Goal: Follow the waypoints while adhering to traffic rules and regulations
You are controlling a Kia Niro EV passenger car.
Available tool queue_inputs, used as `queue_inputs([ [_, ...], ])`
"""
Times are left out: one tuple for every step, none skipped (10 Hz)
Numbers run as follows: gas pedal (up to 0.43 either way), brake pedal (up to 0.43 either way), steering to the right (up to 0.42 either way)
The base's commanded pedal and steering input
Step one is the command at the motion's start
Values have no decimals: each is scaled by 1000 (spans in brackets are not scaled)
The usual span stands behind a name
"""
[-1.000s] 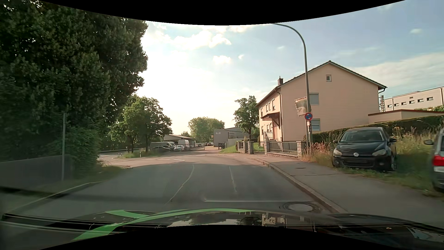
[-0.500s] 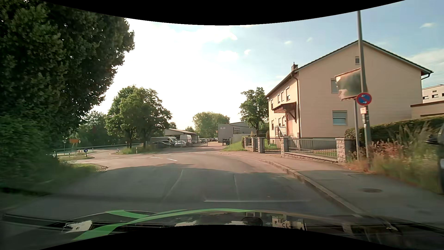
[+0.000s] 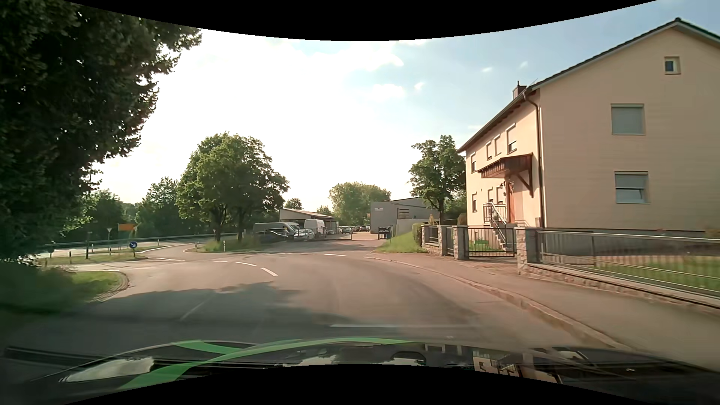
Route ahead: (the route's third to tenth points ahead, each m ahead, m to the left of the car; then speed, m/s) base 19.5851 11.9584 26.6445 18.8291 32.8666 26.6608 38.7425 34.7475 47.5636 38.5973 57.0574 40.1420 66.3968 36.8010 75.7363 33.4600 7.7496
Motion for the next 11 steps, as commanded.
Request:
queue_inputs([
  [87,0,-91],
  [87,0,-100],
  [87,0,-112],
  [87,0,-124],
  [87,0,-137],
  [87,0,-144],
  [87,0,-145],
  [87,0,-145],
  [59,12,-146],
  [0,12,-147],
  [0,49,-151],
])
